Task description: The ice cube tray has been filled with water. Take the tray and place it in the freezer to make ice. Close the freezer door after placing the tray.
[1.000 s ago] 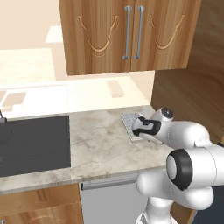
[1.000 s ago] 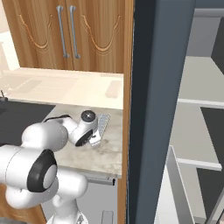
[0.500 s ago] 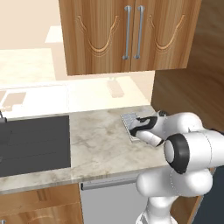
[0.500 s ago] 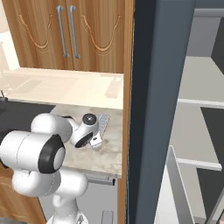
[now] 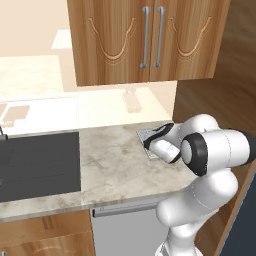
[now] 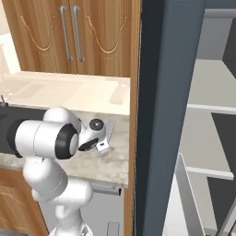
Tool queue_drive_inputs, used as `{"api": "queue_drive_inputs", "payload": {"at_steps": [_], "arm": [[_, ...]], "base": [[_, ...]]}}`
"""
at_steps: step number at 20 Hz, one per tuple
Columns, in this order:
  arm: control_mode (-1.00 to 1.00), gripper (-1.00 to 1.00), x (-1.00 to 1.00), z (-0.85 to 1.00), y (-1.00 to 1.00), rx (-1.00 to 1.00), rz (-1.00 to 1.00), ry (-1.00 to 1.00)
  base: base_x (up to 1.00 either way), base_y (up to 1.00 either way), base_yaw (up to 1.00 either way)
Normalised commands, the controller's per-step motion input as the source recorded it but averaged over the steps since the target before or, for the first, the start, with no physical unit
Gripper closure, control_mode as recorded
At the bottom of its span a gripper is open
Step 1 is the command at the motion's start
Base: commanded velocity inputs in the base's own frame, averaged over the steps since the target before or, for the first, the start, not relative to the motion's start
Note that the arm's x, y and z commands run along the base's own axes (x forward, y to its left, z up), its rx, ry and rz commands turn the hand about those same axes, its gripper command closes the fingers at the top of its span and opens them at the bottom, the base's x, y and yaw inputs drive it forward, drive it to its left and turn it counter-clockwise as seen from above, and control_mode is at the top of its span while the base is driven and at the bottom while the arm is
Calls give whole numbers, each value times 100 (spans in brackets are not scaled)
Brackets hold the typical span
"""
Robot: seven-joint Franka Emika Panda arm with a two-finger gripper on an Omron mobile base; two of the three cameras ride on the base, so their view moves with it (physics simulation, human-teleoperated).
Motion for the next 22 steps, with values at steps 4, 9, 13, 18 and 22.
{"api": "queue_drive_inputs", "payload": {"at_steps": [4,9,13,18,22], "arm": [[-100,-100,5,-28,0,0,5,-11],[-100,100,0,-31,2,-4,7,-13],[-100,100,0,-19,1,-2,4,-2],[-100,100,0,0,0,0,0,0],[-100,100,0,7,0,0,1,4]], "base": [[0,0,0],[0,0,0],[0,0,0],[0,0,0],[0,0,0]]}}
